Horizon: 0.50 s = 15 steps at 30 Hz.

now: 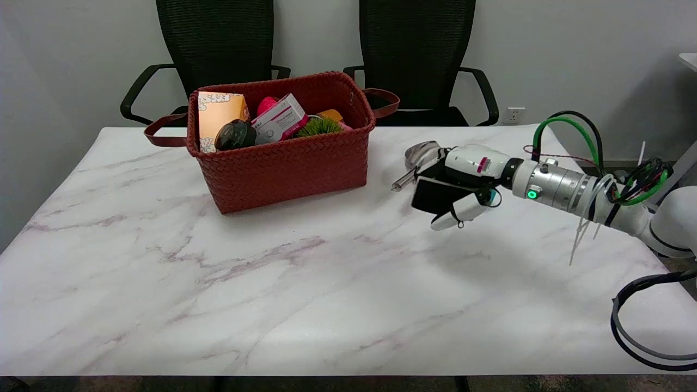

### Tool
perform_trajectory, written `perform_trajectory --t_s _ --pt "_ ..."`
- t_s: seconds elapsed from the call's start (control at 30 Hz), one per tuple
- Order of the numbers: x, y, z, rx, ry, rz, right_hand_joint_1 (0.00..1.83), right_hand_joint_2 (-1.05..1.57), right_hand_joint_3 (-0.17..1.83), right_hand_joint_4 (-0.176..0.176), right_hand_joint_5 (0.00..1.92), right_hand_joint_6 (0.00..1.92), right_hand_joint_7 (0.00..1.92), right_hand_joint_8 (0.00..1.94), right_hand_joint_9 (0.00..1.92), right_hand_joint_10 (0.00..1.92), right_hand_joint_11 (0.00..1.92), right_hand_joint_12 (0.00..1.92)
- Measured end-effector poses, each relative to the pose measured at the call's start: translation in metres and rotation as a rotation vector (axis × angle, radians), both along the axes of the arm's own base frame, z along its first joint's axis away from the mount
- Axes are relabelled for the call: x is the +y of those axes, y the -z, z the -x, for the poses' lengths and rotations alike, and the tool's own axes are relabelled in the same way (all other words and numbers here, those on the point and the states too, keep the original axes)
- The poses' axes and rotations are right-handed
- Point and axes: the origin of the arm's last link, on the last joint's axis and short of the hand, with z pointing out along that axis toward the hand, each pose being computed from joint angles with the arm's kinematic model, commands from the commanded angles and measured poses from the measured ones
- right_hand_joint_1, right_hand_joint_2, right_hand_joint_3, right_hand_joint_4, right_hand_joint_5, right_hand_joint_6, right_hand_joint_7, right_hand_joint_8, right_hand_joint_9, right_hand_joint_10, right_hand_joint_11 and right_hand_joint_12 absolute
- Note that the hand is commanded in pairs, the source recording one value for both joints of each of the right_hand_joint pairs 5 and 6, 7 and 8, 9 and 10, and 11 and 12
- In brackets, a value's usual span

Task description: Place the blackboard eraser into the brown storage basket.

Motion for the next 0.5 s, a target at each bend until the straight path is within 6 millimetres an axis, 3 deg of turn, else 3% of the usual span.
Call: perform_trajectory --t_s 0.5 --pt "-0.011 0.005 -0.022 -0.036 -0.106 0.089 0.99 1.12 -0.17 0.000 0.84 0.84 1.47 1.47 1.49 1.49 1.79 1.79"
